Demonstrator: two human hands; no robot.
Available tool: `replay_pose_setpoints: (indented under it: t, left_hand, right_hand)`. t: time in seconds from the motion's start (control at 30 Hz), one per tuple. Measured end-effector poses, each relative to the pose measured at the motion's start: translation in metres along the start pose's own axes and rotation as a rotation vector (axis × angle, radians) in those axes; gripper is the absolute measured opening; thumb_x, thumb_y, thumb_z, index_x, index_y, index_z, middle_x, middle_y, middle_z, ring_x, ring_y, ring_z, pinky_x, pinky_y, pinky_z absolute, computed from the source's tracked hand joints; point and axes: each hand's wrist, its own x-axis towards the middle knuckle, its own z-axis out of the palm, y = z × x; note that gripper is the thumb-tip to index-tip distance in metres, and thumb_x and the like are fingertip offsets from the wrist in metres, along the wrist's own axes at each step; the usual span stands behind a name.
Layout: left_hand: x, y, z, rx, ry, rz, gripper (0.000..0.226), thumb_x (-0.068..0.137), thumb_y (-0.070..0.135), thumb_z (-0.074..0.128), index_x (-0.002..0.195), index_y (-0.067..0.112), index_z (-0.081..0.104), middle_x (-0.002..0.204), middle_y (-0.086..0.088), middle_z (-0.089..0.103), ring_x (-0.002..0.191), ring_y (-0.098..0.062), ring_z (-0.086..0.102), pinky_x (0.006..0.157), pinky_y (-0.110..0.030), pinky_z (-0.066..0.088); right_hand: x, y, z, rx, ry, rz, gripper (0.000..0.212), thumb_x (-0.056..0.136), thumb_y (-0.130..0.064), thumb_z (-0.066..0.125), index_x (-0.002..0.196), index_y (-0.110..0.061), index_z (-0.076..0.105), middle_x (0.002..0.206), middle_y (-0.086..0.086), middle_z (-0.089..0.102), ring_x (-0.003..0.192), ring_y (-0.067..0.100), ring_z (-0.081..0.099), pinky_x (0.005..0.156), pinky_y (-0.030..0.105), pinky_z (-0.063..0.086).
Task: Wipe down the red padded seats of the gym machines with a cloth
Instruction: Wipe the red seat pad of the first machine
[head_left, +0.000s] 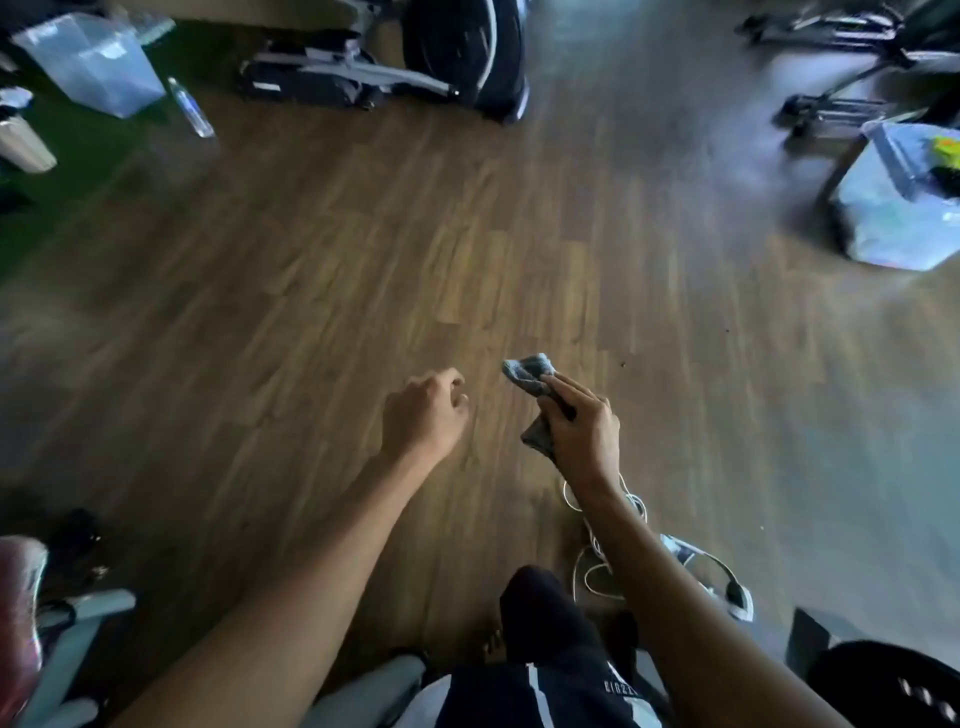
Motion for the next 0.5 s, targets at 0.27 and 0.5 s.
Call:
replay_pose_setpoints:
  t: [0.27, 0.5]
  left_hand:
    - [0.098, -0.095, -0.056, -0.066, 0.140, -0.313, 0.024, 0.094, 0.023, 0.062, 0.116, 0.019, 0.069, 0.114, 0.000, 0.073, 0.100, -0.022, 0.069, 0.083, -0.030, 0.051]
    - [0.167, -0.189, -0.112, -0.244, 0.268, -0.692, 0.034, 0.089, 0.030, 0.057, 0.117, 0.014, 0.069, 0.116, -0.007, 0.072, 0.109, -0.029, 0.067, 0.093, -0.038, 0.051]
  right_hand:
    - [0.127, -0.056, 0.137, 0.031, -0.318, -0.158, 0.026, 0.087, -0.005, 0.069, 0.111, -0.012, 0.076, 0.116, -0.006, 0.072, 0.098, -0.006, 0.060, 0.079, -0.004, 0.035]
    - [0.218, -0.137, 0.275, 0.040, -0.586, -0.433, 0.023, 0.082, 0.002, 0.070, 0.103, -0.005, 0.077, 0.105, 0.004, 0.076, 0.094, -0.008, 0.057, 0.077, -0.004, 0.037]
